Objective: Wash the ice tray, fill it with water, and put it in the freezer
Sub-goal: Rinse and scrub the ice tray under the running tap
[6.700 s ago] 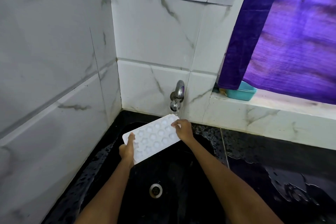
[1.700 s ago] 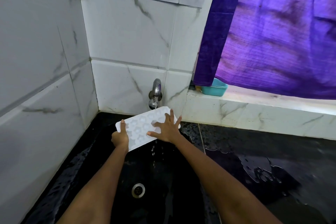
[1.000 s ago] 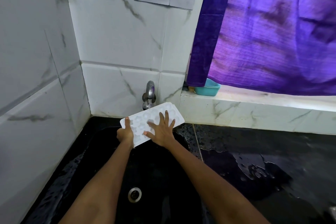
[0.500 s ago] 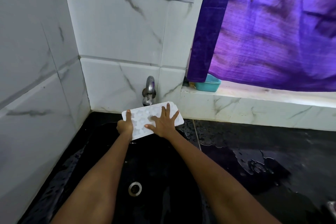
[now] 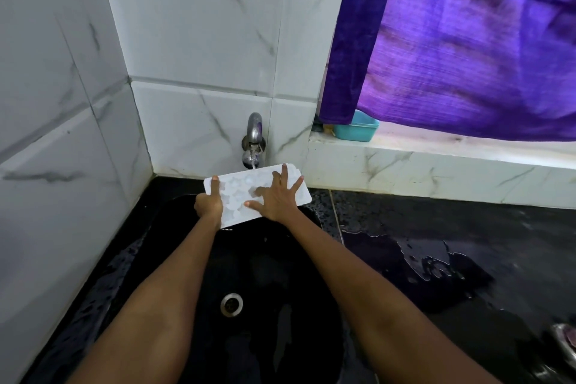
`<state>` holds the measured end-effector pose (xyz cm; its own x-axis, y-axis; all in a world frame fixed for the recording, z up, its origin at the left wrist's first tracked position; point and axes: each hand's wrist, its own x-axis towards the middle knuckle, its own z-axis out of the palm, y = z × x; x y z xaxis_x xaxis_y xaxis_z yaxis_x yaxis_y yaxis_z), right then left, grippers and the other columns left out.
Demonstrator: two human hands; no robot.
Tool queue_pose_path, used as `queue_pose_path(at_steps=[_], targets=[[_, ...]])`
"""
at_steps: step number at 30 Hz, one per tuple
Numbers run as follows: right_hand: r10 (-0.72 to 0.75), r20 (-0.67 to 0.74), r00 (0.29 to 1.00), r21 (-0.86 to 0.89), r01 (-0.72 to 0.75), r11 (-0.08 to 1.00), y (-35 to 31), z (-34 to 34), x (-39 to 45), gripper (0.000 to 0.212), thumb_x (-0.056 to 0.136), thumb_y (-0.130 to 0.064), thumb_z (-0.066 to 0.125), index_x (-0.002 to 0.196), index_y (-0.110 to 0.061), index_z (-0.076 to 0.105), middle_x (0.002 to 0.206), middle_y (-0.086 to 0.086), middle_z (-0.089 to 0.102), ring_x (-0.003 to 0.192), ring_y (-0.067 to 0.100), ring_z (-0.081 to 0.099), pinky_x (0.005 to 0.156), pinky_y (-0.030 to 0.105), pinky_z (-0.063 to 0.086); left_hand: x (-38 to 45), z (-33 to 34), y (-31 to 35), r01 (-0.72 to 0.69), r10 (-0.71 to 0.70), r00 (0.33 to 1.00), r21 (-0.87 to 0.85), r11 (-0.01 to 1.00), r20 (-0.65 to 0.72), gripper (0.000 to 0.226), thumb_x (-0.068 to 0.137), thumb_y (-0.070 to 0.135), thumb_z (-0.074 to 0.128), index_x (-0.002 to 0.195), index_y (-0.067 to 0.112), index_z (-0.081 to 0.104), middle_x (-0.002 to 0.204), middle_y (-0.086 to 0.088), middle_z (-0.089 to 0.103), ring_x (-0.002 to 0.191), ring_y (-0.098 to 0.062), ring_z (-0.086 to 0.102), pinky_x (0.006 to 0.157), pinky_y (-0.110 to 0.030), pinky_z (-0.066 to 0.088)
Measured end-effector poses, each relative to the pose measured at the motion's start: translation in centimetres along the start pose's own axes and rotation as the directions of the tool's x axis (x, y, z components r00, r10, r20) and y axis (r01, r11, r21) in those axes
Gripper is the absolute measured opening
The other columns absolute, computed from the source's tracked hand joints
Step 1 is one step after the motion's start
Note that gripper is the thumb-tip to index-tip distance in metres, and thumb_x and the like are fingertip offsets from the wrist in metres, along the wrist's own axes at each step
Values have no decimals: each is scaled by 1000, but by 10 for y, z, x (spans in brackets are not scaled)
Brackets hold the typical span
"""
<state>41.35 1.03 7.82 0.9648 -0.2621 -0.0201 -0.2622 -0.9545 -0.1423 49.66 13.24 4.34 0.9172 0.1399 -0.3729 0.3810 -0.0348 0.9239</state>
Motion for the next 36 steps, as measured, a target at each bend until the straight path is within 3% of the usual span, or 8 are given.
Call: queue_pose_path(at_steps=[5,9,16,19,23,27,32,36], targets=[[0,48,999,63,-3,998,-2,-1,1,63,84,-66,47,134,-29,47,155,19,7,143,38,-23,105,72,-10,-5,4,-6,50,-50,999,-63,997,12,69,90,55,49,122,-5,56,125,-21,60,113,-37,60,94,-38,49],[-20,-72,997,-42,17,999,-2,-10,3,57,90,-57,43,134,-20,45,152,20,15,145,37,-12,108,72,-3,-5,10,-1,33,-32,999,-47,998,33,69,90,56,48,121,-5,55,124,-20,60,112,-35,60,88,-35,48],[-55,-55,997,-34,53,998,-3,-12,-3,49,93,-53,39,135,-28,47,157,19,2,145,36,-17,108,71,-2,-10,33,15,7,1,995,-82,997,105,68,90,56,48,121,-3,56,124,-19,61,112,-34,60,91,-35,48],[-80,-2,997,60,80,995,2,-18,-4,44,95,-49,40,134,-32,48,156,18,4,144,35,-21,110,69,-3,-5,31,14,9,-2,996,-71,997,94,69,90,56,49,122,-4,55,125,-20,60,112,-34,60,93,-35,48],[-89,-31,996,-107,85,991,-1,-20,-1,45,95,-51,37,131,-28,53,156,17,9,146,34,-15,110,68,-5,-4,31,13,-5,10,994,-41,999,105,69,89,57,49,121,-5,56,125,-20,60,112,-34,60,94,-37,48],[-63,10,998,-16,63,998,-4,-22,2,47,94,-52,37,134,-29,48,155,19,10,144,36,-17,111,68,-3,-5,31,19,7,0,994,-65,998,110,70,89,57,48,124,-3,54,126,-19,59,113,-34,60,91,-37,48],[-92,-41,995,-183,83,980,-10,-22,9,50,94,-56,34,129,-26,54,157,19,6,145,36,-15,109,70,-4,-4,32,18,7,0,992,-57,998,126,68,90,57,47,122,-2,55,124,-19,60,111,-34,60,95,-38,50],[-80,19,997,-23,81,996,0,-21,10,47,93,-56,37,130,-33,52,155,17,10,145,35,-17,109,69,-7,0,29,17,13,-5,993,-61,998,118,67,90,55,48,123,-3,55,125,-18,60,111,-33,60,90,-36,49]])
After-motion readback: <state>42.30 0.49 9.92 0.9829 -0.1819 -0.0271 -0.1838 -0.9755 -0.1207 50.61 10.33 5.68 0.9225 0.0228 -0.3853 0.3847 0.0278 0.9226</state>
